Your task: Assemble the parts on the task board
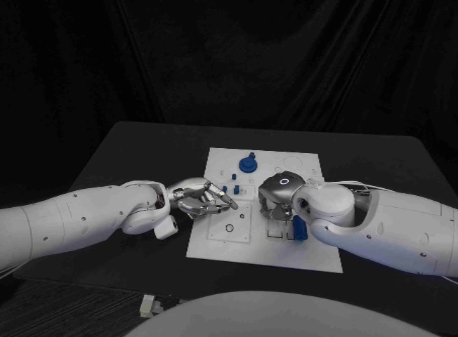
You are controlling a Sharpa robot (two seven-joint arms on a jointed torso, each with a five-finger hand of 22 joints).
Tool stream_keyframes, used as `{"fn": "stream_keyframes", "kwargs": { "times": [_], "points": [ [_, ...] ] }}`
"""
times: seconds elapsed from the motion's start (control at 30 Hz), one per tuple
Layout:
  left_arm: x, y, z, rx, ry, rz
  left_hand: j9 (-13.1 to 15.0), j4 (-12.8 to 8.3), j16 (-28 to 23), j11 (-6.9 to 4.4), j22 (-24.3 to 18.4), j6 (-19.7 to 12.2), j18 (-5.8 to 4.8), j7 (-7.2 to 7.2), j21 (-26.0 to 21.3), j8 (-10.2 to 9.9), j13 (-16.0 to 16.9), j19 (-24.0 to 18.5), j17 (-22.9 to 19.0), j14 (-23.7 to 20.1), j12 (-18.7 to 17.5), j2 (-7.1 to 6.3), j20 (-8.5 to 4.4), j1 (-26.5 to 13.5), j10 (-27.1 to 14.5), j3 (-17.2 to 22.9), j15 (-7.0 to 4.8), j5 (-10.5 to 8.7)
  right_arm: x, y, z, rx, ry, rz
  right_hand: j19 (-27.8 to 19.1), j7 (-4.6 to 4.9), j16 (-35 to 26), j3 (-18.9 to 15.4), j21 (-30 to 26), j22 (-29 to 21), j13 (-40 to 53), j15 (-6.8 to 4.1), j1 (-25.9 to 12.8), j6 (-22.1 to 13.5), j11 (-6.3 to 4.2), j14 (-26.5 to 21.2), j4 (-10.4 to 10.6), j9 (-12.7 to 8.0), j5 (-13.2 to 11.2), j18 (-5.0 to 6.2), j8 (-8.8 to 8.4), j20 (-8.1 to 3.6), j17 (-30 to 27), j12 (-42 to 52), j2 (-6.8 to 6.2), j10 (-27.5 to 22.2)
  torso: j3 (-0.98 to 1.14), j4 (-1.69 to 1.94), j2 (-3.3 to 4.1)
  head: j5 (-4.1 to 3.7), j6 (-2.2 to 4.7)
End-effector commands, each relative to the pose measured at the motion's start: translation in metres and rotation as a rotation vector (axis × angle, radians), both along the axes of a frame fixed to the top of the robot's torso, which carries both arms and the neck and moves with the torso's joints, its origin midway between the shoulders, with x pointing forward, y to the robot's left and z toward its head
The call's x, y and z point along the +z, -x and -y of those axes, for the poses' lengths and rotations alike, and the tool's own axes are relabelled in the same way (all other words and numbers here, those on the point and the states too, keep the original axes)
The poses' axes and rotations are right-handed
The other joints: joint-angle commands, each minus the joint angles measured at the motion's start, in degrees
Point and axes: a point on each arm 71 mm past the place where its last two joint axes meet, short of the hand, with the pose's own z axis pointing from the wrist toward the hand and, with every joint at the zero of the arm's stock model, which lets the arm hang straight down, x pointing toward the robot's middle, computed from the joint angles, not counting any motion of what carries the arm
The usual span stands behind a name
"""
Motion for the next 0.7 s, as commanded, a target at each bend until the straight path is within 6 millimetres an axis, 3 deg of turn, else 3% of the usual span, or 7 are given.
{"fn": "stream_keyframes", "kwargs": {
  "times": [0.03,0.2,0.53,0.57,0.63,0.67,0.7],
  "points": [
    [0.0,0.001,0.002,-0.012,0.013,-0.01,0.05,0.01,0.15,0.35,12.6,0.62,0.15,0.02,-0.28,0.23,14.94,-0.57,15.09,5.95,0.14,-0.06,-0.07,0.49,6.0,0.36,0.44,0.01,0.006,0.002,-0.003,0.018,-0.104,0.027,-0.34,-0.1,0.14,0.74,-0.33,9.55,15.09,-0.61,-0.51,0.62,-0.56,6.05,-0.09,0.32,-1.14,0.2,0.3,-0.39,15.09,0.14,0.67,5.97,0.0,0.0,0.02,0.04,-0.01],
    [0.0,0.001,0.002,-0.013,0.013,-0.011,0.05,0.01,0.15,0.35,12.6,0.62,0.15,0.02,-0.28,0.23,14.94,-0.57,15.09,5.95,0.14,-0.06,-0.07,0.49,6.0,0.36,0.44,0.01,0.009,0.001,-0.001,0.022,-0.145,0.041,-0.35,-0.28,0.14,1.42,-0.37,9.54,15.09,-0.76,-0.32,0.88,-0.75,6.05,-0.4,0.61,-1.62,0.21,0.46,-0.54,15.09,0.14,1.28,5.97,0.01,-0.01,0.02,0.12,-0.01],
    [0.0,0.001,0.003,-0.015,0.012,-0.013,0.02,-0.15,0.15,0.43,12.51,0.71,0.22,0.08,-0.47,0.19,14.94,-0.86,15.09,5.95,0.14,-0.02,0.03,0.58,6.0,0.7,0.52,0.0,0.017,-0.002,0.007,0.018,-0.22,0.06,-0.39,-0.26,0.14,3.24,-0.46,9.52,15.09,-0.96,2.11,0.66,-0.89,6.05,-3.63,1.52,-2.71,0.21,0.6,-0.81,15.09,0.14,1.27,5.97,0.01,-0.01,0.01,0.36,-0.01],
    [0.0,0.001,0.003,-0.015,0.012,-0.013,0.02,-0.15,0.15,0.43,12.51,0.71,0.22,0.08,-0.47,0.19,14.94,-0.86,15.09,5.95,0.14,-0.02,0.03,0.58,6.0,0.7,0.52,0.0,0.019,-0.003,0.009,0.022,-0.227,0.06,-0.33,-0.1,0.14,3.51,-0.32,9.56,15.09,-0.87,2.8,0.3,-0.81,6.05,-4.45,1.68,-4.42,0.18,0.5,-0.82,15.09,0.14,1.26,5.97,0.01,-0.02,0.01,0.39,-0.01],
    [0.0,0.001,0.002,-0.014,0.012,-0.013,0.02,-0.15,0.15,0.43,12.51,0.71,0.22,0.08,-0.47,0.19,14.94,-0.86,15.09,5.95,0.14,-0.02,0.03,0.58,6.0,0.7,0.52,0.0,0.024,-0.006,0.012,0.029,-0.237,0.06,-0.28,0.77,0.14,7.06,-0.03,9.64,15.09,-0.59,5.47,-2.11,0.51,6.05,-6.97,1.35,-19.52,0.06,-0.85,-0.52,15.09,0.14,1.98,5.97,0.01,-0.01,0.01,0.34,-0.01],
    [0.0,0.001,0.002,-0.014,0.012,-0.013,0.02,-0.15,0.15,0.43,12.51,0.71,0.22,0.08,-0.47,0.19,14.94,-0.86,15.09,5.95,0.14,-0.02,0.03,0.58,6.0,0.7,0.52,0.0,0.027,-0.007,0.013,0.035,-0.238,0.059,-0.2,1.0,0.14,7.9,0.16,9.7,15.09,-0.36,5.79,-2.68,-0.06,6.05,-7.39,1.15,-19.73,0.03,-1.21,-0.42,15.09,0.14,1.87,5.97,0.01,0.0,0.02,0.31,-0.01],
    [0.0,0.001,0.002,-0.014,0.012,-0.013,0.02,-0.15,0.15,0.43,12.51,0.71,0.22,0.08,-0.47,0.19,14.94,-0.86,15.09,5.95,0.14,-0.02,0.03,0.58,6.0,0.7,0.52,0.0,0.03,-0.009,0.015,0.04,-0.238,0.06,0.02,1.31,0.14,9.76,0.69,9.84,15.09,-0.22,5.76,-3.61,0.17,6.05,-8.18,0.49,-22.86,-0.06,-1.73,-0.18,15.09,0.14,1.1,5.97,0.01,0.01,0.02,0.25,-0.01]
  ]
}}
